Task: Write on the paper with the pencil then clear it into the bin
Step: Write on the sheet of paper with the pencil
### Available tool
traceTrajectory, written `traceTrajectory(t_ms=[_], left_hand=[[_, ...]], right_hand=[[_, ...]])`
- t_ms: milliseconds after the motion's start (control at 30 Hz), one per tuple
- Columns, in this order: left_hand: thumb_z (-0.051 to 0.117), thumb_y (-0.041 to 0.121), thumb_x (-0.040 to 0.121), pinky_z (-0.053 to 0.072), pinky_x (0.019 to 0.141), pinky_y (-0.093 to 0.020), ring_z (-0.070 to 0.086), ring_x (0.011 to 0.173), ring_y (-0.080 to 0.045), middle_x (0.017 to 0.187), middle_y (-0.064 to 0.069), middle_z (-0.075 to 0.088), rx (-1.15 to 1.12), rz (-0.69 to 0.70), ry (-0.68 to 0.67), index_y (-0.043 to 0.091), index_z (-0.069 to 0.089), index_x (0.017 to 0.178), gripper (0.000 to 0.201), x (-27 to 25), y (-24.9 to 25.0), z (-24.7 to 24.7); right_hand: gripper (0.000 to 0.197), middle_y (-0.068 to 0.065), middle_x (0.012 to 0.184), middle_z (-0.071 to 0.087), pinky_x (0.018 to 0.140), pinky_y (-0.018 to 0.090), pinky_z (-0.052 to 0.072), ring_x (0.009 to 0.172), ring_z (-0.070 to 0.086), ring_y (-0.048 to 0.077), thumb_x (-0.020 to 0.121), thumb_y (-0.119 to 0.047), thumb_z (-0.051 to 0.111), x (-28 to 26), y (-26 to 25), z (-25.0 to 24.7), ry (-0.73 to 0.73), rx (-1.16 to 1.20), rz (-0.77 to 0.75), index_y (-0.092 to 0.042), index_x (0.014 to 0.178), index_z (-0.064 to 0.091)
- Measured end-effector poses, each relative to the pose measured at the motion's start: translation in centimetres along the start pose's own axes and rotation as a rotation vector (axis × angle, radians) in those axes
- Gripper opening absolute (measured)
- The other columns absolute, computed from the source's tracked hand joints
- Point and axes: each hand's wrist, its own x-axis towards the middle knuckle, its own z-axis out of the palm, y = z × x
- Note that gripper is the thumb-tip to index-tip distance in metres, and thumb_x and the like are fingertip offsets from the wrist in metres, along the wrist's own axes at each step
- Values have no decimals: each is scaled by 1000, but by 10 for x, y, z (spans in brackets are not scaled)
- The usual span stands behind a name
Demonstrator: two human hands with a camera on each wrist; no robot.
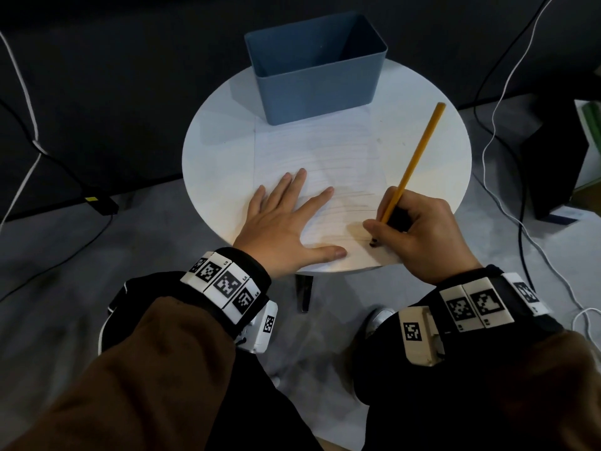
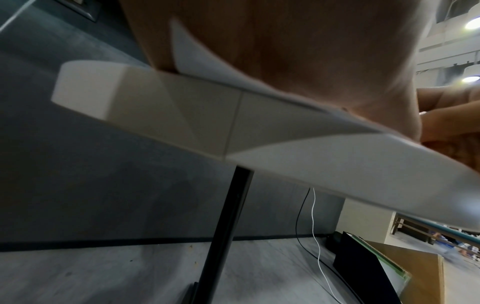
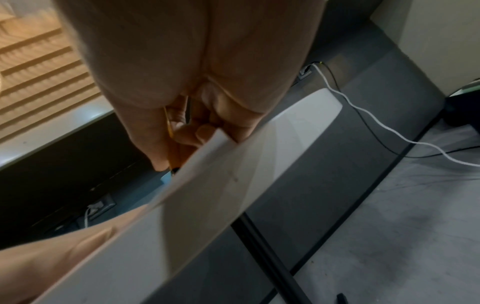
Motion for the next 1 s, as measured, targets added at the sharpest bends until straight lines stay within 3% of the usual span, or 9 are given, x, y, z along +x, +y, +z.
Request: traceTrajectory(t_ms=[233,400,567,667,833,1000], left_hand=[[34,97,68,-12,121,-46,-27,148,-9,163,10,-25,-25,18,10,57,-4,151,100,-1,-2,1],[35,96,69,-11,121,-46,-27,148,-9,163,10,-26,3,5,-4,57,-6,151,100,0,-2,0],[35,97,68,-11,121,-47,-27,148,-9,163,11,-26,-17,15,7,58,-6,151,100,1,-4,1],[35,96,68,-11,121,-46,-27,148,-9,163,11,-26,-11,20,-3,58,-7,150,100,1,-4,1],[34,95,68,-10,122,-46,-28,147,-8,162,11,-26,-9,24,-12,58,-7,151,100,1,-7,0],[33,97,67,-10,122,-47,-27,148,-8,163,11,-25,-26,38,-5,58,-7,150,100,1,-8,0]], right_hand=[[20,-1,67,69,62,33,56,65,70,15,87,-15,81,-2,-10,14,-26,37,-51,-10,77,64],[20,0,67,70,63,35,56,65,71,13,87,-15,80,-1,-2,5,6,-20,-6,-13,77,62],[20,-2,67,69,61,26,54,65,69,15,86,-16,81,-1,-10,13,-2,16,-57,-11,76,65],[20,-3,67,69,61,27,55,66,70,13,86,-16,81,0,-9,15,-31,-1,-54,-12,76,64],[20,-4,66,69,61,24,54,64,70,13,87,-15,80,1,-3,1,53,-14,-16,-12,77,63],[19,-3,68,69,60,20,51,65,68,14,85,-17,82,-1,-11,18,-25,10,-61,-13,76,66]])
